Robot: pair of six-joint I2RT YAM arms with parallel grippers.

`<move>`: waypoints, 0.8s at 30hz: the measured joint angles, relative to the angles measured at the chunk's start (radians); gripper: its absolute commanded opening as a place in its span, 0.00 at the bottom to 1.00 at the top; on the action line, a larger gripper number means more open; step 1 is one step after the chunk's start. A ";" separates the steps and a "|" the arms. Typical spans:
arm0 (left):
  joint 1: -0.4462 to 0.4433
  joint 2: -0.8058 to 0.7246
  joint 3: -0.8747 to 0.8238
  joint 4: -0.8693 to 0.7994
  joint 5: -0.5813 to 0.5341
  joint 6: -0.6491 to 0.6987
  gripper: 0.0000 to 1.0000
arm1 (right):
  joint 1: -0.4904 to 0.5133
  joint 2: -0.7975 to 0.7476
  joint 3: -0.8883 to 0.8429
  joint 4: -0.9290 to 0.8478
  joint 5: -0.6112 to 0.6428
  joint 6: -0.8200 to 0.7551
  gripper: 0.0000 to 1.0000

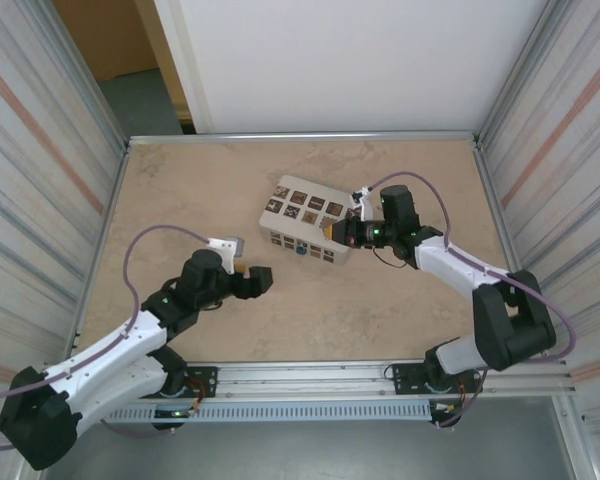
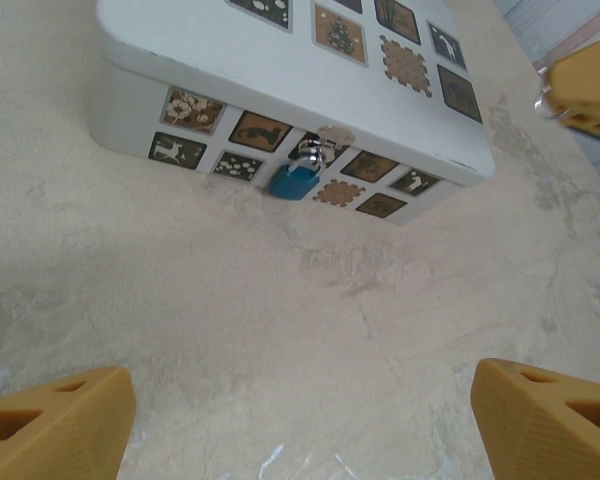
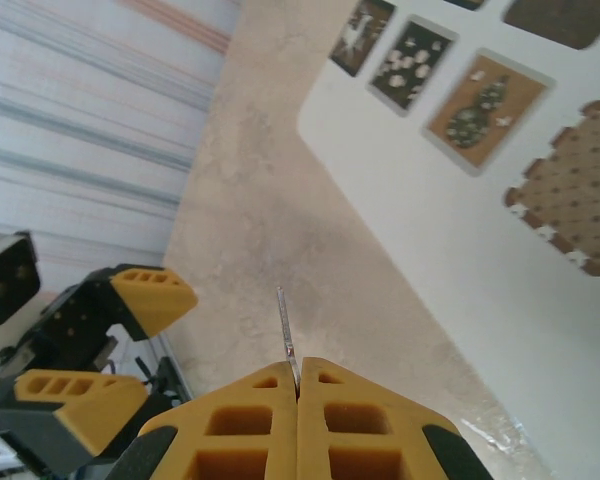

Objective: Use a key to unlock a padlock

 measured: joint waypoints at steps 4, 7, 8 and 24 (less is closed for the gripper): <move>0.010 0.068 0.000 0.063 0.002 0.003 0.88 | -0.009 0.063 0.004 0.021 -0.001 0.016 0.00; 0.023 0.132 0.001 0.087 0.013 0.003 0.88 | -0.014 0.108 0.016 0.045 -0.001 0.026 0.00; 0.029 0.154 0.003 0.089 0.021 0.002 0.88 | -0.015 0.120 0.018 0.051 -0.001 0.026 0.00; 0.052 0.493 0.115 0.267 0.154 0.005 0.77 | -0.028 0.192 0.019 0.077 0.003 0.025 0.00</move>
